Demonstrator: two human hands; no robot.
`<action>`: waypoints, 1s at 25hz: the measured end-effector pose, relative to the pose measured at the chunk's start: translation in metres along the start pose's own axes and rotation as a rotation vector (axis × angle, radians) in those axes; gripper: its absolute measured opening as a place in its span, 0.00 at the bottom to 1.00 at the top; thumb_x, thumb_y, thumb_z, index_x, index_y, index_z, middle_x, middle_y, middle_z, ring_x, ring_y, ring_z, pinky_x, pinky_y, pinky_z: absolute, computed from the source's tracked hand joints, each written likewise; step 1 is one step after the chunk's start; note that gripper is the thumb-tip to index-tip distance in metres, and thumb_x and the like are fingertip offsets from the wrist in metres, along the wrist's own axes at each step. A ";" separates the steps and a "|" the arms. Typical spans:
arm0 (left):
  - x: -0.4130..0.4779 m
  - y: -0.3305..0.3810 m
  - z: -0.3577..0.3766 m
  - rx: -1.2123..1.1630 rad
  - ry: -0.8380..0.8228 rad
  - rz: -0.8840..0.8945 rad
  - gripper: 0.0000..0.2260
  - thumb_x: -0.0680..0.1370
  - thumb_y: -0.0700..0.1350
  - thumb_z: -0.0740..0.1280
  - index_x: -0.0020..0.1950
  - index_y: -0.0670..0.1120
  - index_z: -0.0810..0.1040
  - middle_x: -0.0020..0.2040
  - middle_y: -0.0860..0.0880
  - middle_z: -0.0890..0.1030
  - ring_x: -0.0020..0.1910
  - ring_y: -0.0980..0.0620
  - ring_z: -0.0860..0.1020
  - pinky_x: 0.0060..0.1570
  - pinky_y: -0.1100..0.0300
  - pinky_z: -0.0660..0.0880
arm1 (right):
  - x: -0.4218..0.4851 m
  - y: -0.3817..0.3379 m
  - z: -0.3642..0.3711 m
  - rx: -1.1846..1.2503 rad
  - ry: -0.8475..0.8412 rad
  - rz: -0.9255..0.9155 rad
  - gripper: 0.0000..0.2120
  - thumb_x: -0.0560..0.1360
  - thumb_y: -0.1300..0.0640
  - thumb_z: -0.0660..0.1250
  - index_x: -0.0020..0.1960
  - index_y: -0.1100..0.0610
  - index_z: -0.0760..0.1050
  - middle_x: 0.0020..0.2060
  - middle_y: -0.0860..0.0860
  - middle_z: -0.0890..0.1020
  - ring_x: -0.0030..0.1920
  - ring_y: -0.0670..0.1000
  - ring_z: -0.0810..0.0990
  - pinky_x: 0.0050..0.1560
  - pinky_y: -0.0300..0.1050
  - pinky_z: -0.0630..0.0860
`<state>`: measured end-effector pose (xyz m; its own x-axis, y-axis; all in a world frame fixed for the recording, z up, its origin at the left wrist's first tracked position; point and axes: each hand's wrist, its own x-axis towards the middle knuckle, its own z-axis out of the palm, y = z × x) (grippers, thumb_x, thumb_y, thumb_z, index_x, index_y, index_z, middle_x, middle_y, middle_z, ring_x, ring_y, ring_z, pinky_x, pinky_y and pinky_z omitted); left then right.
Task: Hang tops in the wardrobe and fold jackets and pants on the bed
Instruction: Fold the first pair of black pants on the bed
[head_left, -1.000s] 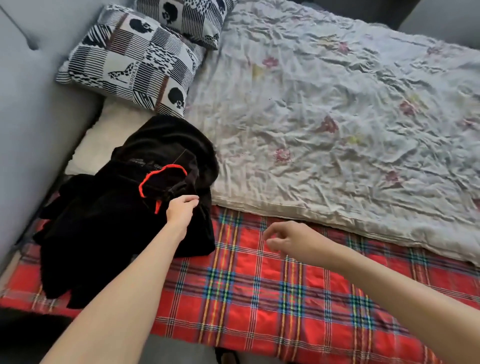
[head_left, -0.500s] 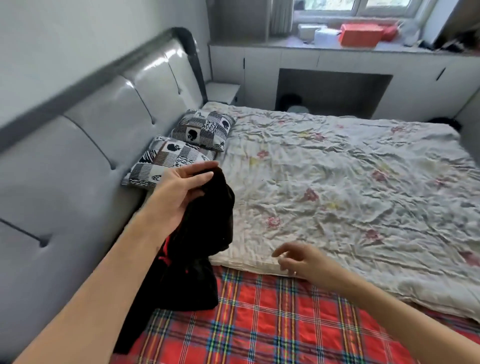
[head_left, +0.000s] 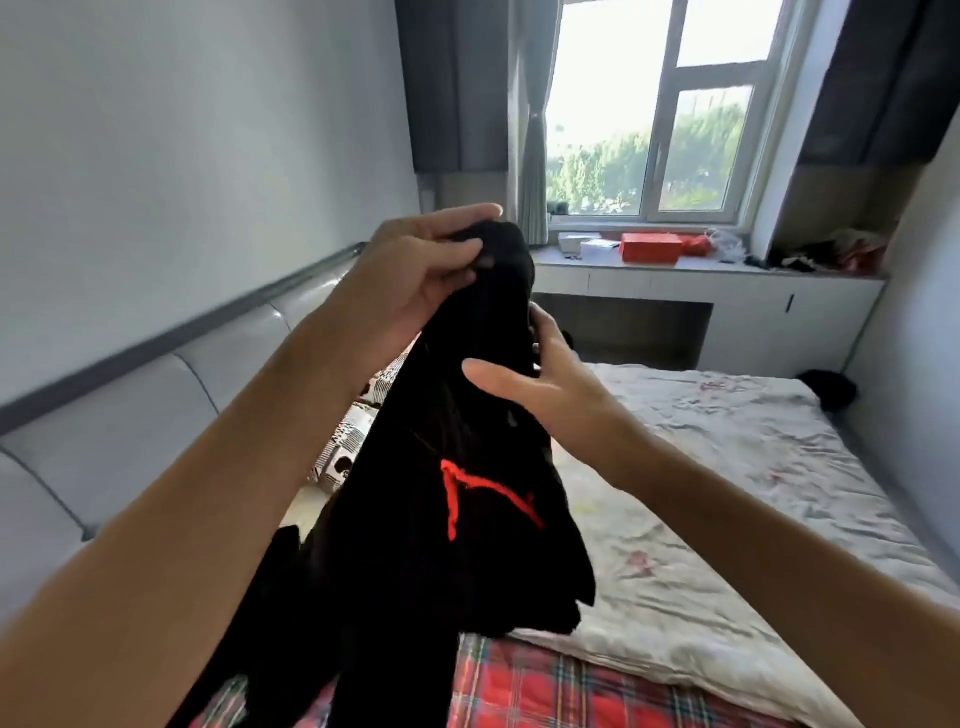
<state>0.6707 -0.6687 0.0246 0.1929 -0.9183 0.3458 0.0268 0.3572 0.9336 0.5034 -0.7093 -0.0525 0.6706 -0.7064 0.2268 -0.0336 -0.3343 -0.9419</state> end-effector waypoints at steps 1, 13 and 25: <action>0.002 0.012 0.021 0.000 -0.016 0.021 0.17 0.76 0.28 0.61 0.60 0.40 0.81 0.49 0.44 0.83 0.44 0.52 0.80 0.49 0.64 0.76 | -0.003 -0.012 -0.016 -0.118 0.100 0.005 0.39 0.67 0.38 0.75 0.73 0.42 0.61 0.59 0.46 0.79 0.59 0.48 0.80 0.61 0.50 0.77; 0.068 -0.029 0.158 1.083 0.010 0.330 0.09 0.75 0.49 0.72 0.38 0.48 0.76 0.31 0.54 0.78 0.32 0.52 0.78 0.34 0.60 0.69 | -0.038 -0.076 -0.183 -0.214 0.611 -0.006 0.09 0.80 0.59 0.63 0.49 0.52 0.82 0.42 0.51 0.86 0.42 0.49 0.85 0.44 0.43 0.81; 0.061 -0.167 0.236 0.921 -0.089 -0.074 0.08 0.79 0.48 0.68 0.40 0.53 0.80 0.41 0.48 0.83 0.46 0.44 0.81 0.47 0.51 0.75 | -0.109 -0.024 -0.338 -0.043 0.745 0.027 0.09 0.80 0.59 0.62 0.49 0.54 0.82 0.43 0.53 0.84 0.46 0.52 0.83 0.49 0.46 0.80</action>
<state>0.4469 -0.8246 -0.0885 0.1451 -0.9565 0.2531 -0.7608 0.0557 0.6466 0.1806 -0.8350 0.0292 -0.0100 -0.9453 0.3260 -0.0826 -0.3241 -0.9424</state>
